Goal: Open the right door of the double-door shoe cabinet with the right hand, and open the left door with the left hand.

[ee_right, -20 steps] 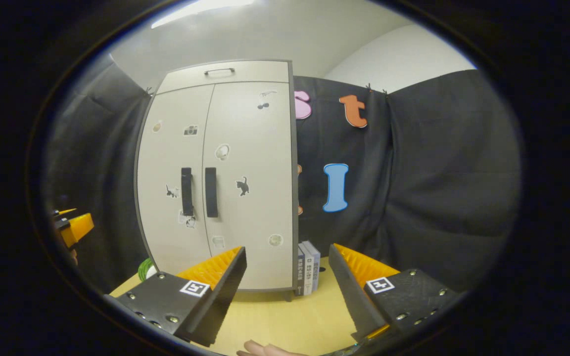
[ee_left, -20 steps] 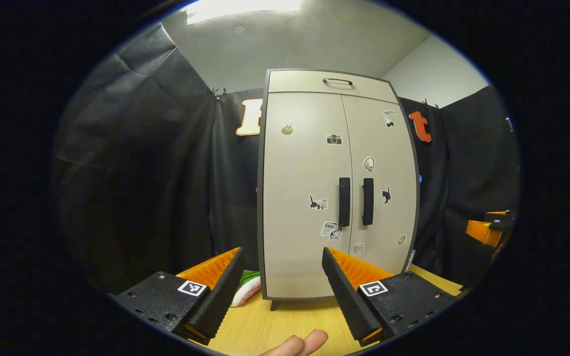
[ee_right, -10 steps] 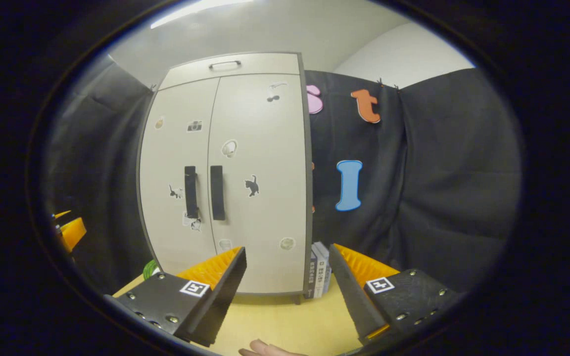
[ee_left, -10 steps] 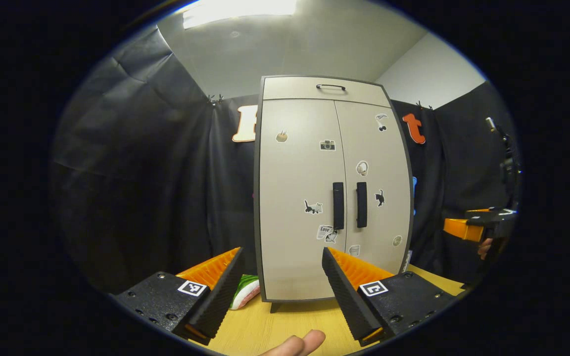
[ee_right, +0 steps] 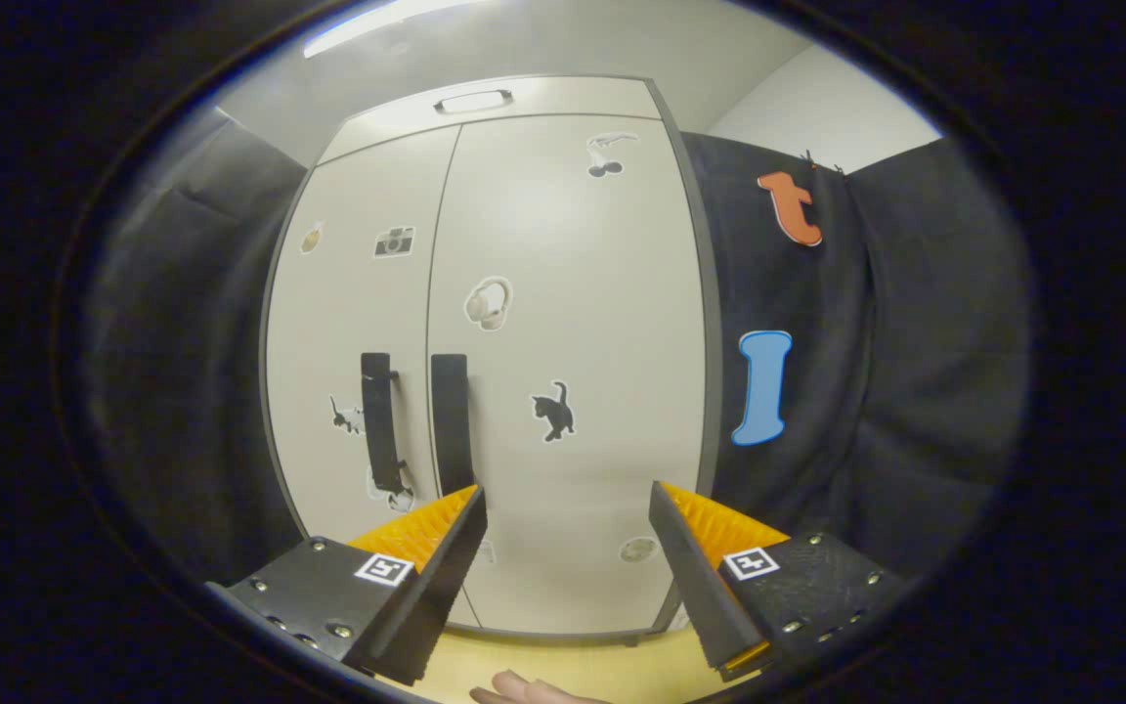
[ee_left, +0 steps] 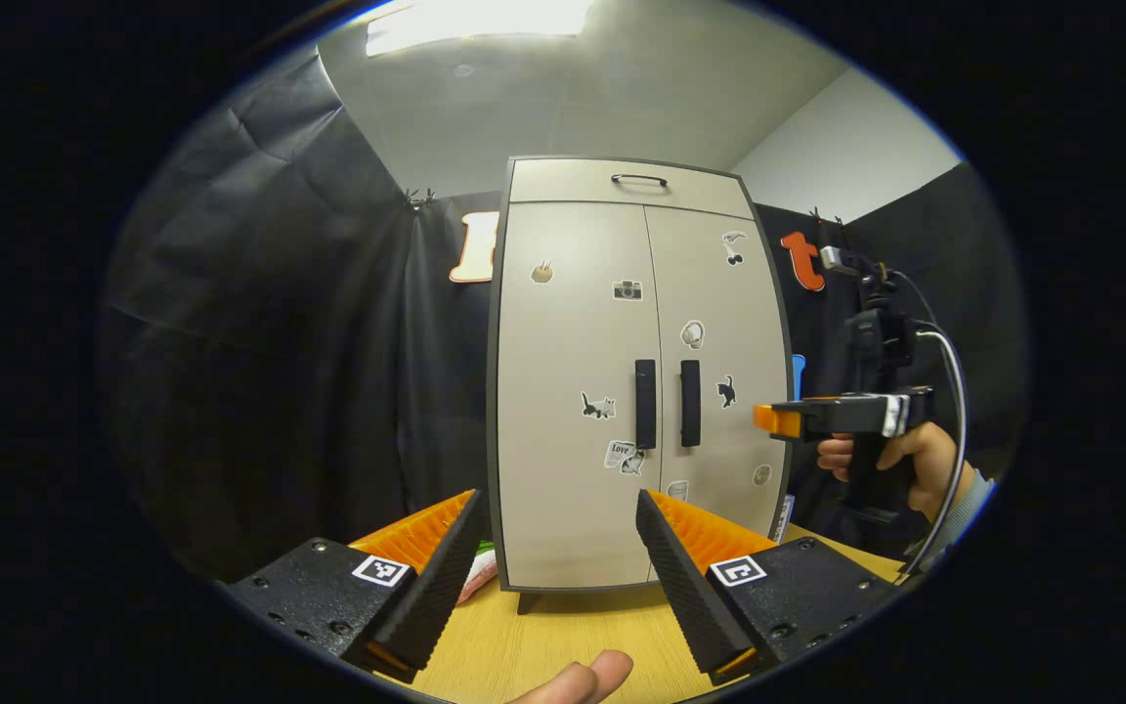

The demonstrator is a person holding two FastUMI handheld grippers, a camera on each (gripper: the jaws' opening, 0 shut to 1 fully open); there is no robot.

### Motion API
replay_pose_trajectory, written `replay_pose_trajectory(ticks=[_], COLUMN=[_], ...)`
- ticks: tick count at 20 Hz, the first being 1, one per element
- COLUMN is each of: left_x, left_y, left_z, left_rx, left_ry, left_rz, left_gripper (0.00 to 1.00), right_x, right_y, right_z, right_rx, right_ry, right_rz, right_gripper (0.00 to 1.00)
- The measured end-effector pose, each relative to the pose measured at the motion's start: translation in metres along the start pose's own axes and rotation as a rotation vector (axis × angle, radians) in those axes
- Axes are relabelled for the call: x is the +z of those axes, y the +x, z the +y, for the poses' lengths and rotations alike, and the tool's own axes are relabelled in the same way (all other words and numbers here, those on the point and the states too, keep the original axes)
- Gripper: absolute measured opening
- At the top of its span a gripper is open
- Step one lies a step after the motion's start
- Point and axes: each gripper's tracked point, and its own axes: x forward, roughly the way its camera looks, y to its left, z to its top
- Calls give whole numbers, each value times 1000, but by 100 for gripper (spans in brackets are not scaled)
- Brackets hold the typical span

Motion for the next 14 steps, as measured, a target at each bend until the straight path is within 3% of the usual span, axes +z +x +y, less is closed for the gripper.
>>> replay_pose_trajectory(ticks=[4,7,9,12,13,14], left_x=[-15,-16,-23,-27,-29,-30], left_y=[2,2,0,1,2,3], left_z=[14,17,25,37,44,50], left_rx=[29,3,-1,-5,5,16], left_ry=[-3,2,-13,-43,-44,-46], left_rz=[35,14,27,32,31,32], left_gripper=[96,96,96,96,97,97], right_x=[18,19,17,5,0,1], right_y=[37,56,68,90,98,101], right_z=[34,61,70,75,72,66], right_rx=[86,123,107,55,21,-22], right_ry=[16,-26,-76,-102,-105,-104], right_rz=[-38,-34,-35,-4,18,19], right_gripper=[99,99,96,99,98,90])
